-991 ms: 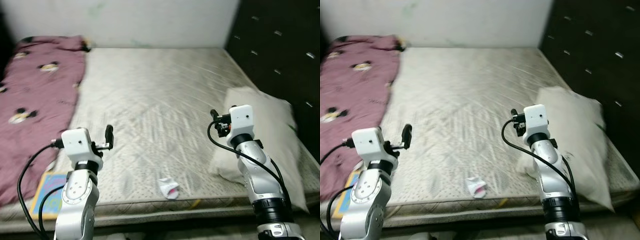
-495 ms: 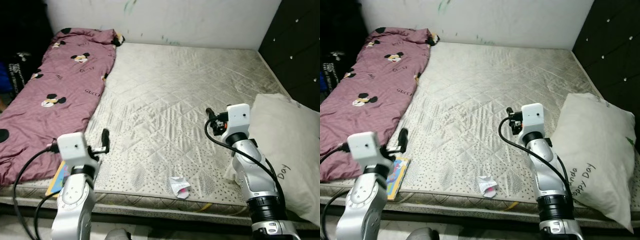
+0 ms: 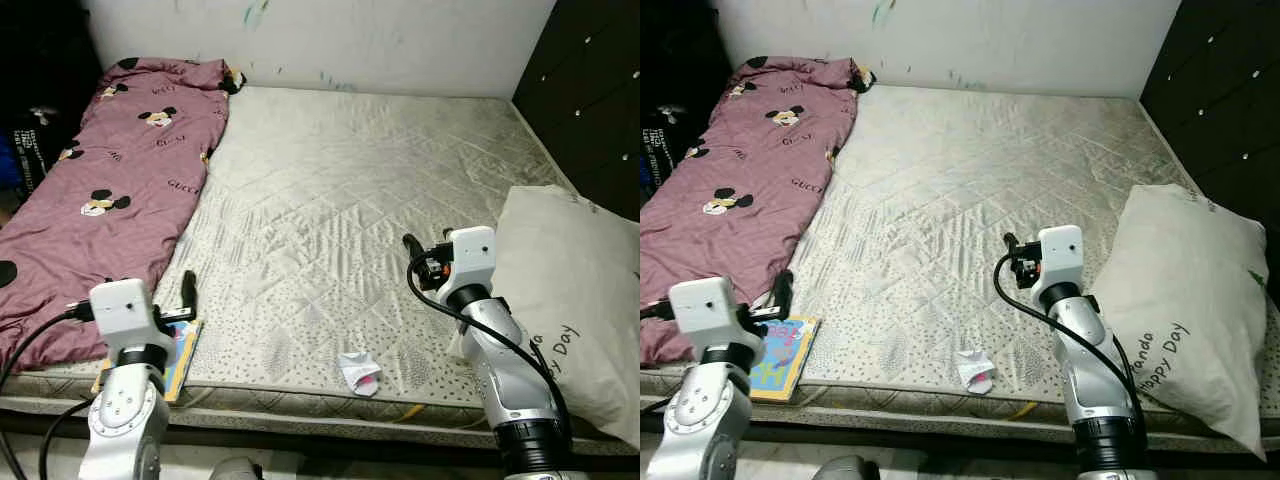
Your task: Clean up the room
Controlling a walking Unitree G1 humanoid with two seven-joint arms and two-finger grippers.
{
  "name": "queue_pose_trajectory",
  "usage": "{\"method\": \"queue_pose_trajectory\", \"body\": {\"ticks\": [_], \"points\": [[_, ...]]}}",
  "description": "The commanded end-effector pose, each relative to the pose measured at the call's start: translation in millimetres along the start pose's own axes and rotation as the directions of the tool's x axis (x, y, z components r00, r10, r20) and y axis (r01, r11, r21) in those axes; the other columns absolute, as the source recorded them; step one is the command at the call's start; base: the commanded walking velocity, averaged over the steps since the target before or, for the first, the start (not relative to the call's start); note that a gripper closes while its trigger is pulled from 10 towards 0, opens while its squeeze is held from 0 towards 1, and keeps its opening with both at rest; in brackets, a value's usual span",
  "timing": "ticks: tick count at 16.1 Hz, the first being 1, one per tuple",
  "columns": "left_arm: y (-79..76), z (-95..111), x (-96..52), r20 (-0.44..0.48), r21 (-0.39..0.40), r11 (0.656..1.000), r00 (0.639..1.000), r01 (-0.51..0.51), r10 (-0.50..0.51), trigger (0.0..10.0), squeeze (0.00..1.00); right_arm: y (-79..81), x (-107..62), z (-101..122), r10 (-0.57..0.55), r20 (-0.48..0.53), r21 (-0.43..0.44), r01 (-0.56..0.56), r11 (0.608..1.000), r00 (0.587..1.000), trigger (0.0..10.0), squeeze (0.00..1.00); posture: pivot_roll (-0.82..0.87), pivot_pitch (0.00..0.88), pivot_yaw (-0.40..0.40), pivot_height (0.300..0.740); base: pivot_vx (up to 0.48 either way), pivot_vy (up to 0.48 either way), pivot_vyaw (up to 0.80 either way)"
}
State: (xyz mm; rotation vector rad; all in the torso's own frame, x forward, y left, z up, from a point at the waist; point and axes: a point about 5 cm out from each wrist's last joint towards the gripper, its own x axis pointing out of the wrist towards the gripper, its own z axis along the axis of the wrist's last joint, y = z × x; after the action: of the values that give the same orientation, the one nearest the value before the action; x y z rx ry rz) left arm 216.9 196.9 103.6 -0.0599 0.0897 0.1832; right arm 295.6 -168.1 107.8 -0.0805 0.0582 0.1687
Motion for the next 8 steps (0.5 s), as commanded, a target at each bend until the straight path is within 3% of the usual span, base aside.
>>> {"method": "queue_pose_trajectory", "body": {"ticks": [1, 8], "points": [[0.8, 3.8, 0.0, 0.004, 0.005, 1.000, 1.000, 0.004, -0.004, 10.0, 0.00, -1.0, -2.0, 3.7, -0.001, 0.008, 0.006, 0.001, 1.000, 1.000, 10.0, 0.00, 0.01, 0.000, -0.030, 0.740, 0.000, 0.000, 0.00], [-1.6, 4.9, 2.6, 0.003, 0.007, 1.000, 1.000, 0.011, -0.011, 10.0, 0.00, 2.0, -2.8, 3.8, 0.015, 0.001, 0.009, -0.015, 1.000, 1.000, 10.0, 0.00, 0.00, 0.000, -0.031, 0.663, 0.000, 0.000, 0.00]]}}
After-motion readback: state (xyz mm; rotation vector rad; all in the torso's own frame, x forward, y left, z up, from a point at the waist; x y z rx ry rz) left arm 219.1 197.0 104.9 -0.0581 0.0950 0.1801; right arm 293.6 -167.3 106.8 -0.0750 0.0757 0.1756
